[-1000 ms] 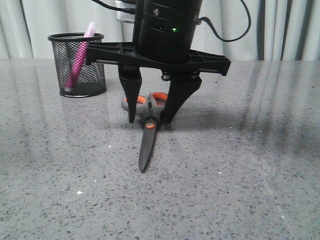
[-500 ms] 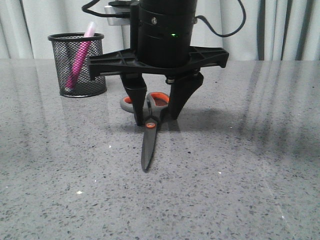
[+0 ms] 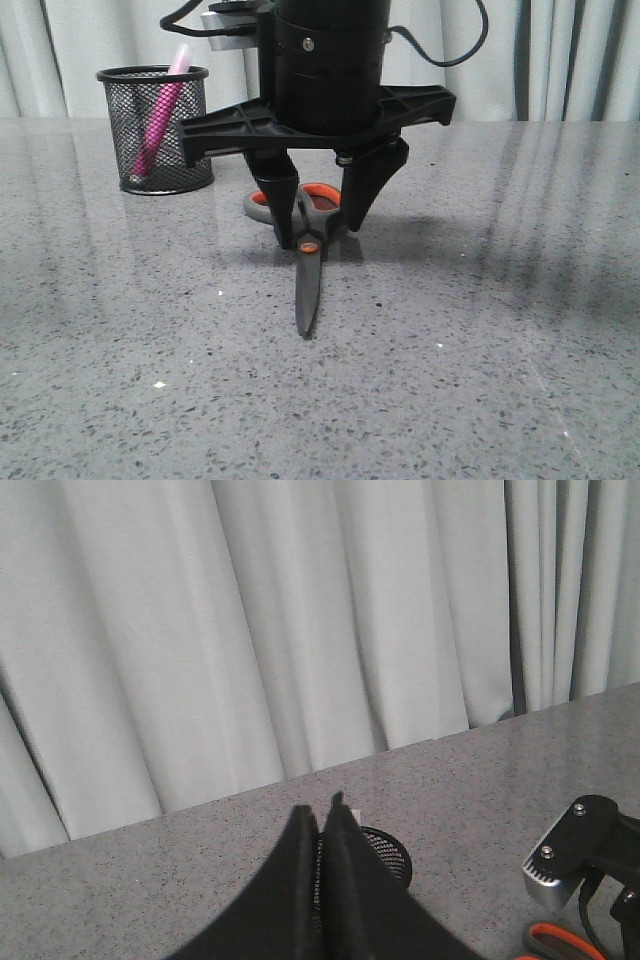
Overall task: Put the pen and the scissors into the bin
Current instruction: 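Close the right gripper on the scissors near the pivot, then lift the scissors with the right gripper and carry toward the cup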
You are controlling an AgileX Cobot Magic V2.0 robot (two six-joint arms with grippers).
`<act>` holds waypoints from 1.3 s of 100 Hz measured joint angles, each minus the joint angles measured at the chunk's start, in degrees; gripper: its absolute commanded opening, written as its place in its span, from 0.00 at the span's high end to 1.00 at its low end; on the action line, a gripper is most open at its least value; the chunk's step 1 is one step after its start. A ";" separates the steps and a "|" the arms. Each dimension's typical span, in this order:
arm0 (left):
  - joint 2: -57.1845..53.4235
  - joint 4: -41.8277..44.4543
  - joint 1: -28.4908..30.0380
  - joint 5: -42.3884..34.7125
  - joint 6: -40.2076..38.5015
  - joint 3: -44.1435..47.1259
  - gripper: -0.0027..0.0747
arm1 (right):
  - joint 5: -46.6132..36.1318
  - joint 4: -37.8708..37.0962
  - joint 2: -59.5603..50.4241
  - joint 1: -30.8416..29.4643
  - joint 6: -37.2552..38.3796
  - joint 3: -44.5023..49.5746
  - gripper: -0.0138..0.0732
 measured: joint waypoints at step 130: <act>0.00 0.13 0.00 0.00 0.00 0.00 0.99 | -0.78 1.95 0.09 0.00 -0.14 0.00 0.92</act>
